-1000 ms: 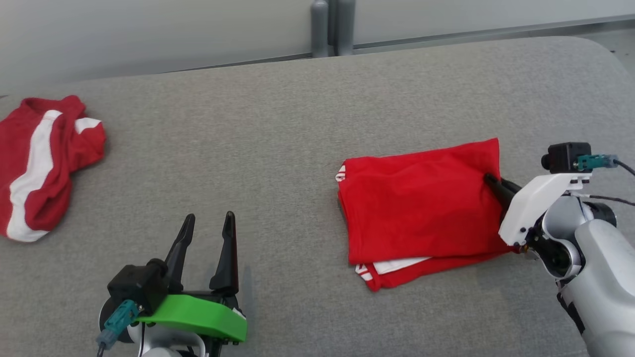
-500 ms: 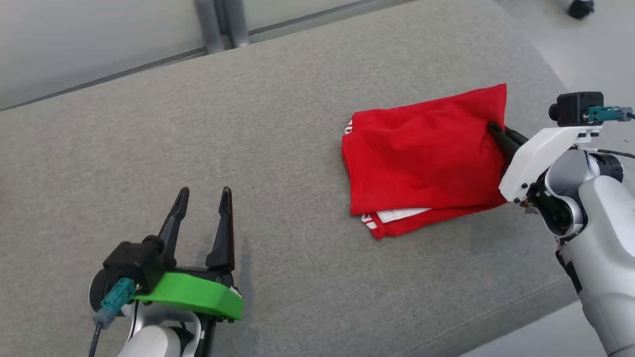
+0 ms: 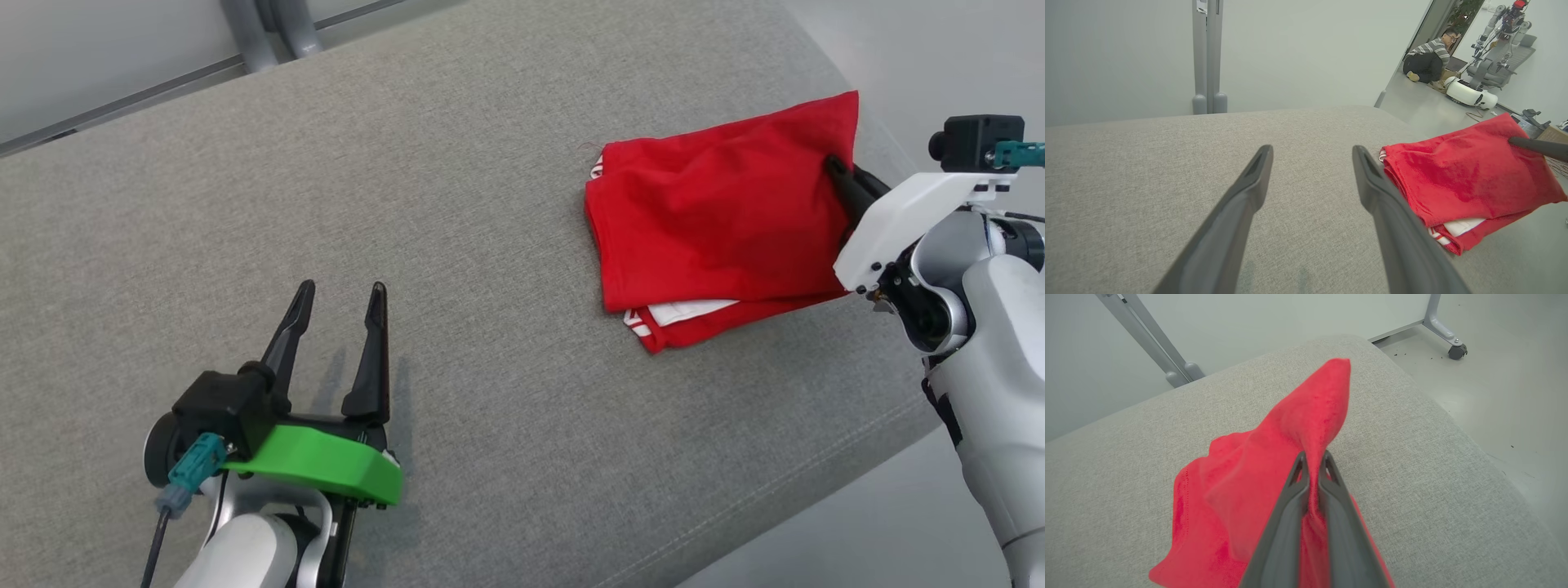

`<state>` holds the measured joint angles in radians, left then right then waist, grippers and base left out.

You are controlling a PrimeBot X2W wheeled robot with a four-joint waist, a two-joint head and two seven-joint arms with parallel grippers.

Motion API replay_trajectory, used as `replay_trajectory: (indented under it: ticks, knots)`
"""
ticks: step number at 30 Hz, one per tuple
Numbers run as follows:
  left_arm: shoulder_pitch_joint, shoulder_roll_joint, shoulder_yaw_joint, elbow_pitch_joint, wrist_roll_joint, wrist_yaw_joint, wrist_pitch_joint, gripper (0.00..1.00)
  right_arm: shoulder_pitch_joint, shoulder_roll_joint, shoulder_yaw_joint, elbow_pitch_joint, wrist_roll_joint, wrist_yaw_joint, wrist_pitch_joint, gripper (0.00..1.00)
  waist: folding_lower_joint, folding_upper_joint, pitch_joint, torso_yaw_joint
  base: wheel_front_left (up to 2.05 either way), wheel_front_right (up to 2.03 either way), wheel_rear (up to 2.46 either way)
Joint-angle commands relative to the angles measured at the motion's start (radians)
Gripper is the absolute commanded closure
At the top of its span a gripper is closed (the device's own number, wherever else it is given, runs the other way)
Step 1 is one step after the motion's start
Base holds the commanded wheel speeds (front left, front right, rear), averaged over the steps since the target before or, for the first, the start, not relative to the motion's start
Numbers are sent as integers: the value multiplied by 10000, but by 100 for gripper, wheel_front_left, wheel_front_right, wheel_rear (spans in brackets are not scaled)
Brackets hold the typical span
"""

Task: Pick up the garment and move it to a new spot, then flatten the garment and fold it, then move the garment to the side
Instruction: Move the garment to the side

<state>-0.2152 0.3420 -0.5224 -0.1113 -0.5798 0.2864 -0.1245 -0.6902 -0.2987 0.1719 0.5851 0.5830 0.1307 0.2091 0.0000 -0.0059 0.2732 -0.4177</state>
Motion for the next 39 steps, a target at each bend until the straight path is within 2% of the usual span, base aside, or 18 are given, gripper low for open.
replay_trajectory:
  ticks: [1, 8, 11, 22, 23, 24, 25, 26, 33, 39]
  knots:
    - [-5, 152, 84, -56, 16, 76, -28, 0, -224, -101, -6, 137, -198, 1, -141, 100, 0, 59, 81, 313, 0, 0, 0]
    - [-19, 363, 231, -363, 77, 229, 75, 0, -1061, -461, -694, 1679, -1053, 1, -897, 100, 0, 59, 396, 989, 0, 0, 0]
    - [-215, 492, 245, -573, 173, 318, 208, 0, -1577, -857, -1215, 2734, -1690, 1, -1519, 100, 0, 59, 701, 1404, 0, 0, 0]
    - [-379, 832, 315, -1048, 420, 527, 540, 0, -2484, -1526, -1701, 4617, -3039, 1, -2716, 100, 0, 59, 1368, 2113, 0, 0, 0]
    - [-395, 854, 319, -1086, 427, 554, 579, 0, -2572, -1581, -1740, 4761, -3176, -1, -2856, 87, 0, 59, 1418, 2150, 0, 0, 0]
    - [-398, 890, 327, -1125, 436, 577, 599, 0, -2655, -1614, -1807, 4928, -3315, -1, -3008, 67, 0, 59, 1453, 2173, 0, 0, 0]
    - [-399, 919, 335, -1168, 452, 580, 595, 0, -2710, -1641, -1882, 5112, -3435, 1, -3127, 42, 0, 59, 1481, 2192, 0, 0, 0]
    - [-397, 935, 337, -1201, 463, 596, 595, 0, -2765, -1692, -1971, 5283, -3620, 1, -3289, 0, 0, 59, 1503, 2206, 0, 0, 0]
    - [-416, 952, 370, -1199, 431, 659, 632, 0, -3128, -1475, -2362, 6117, -4487, -1, -4118, 0, 0, 59, 1514, 2187, 0, 0, 0]
    - [-404, 848, 361, -1022, 310, 554, 418, 0, -3182, -1042, -2109, 6171, -4759, -1, -4488, 0, 0, 59, 1200, 2103, 0, 0, 0]
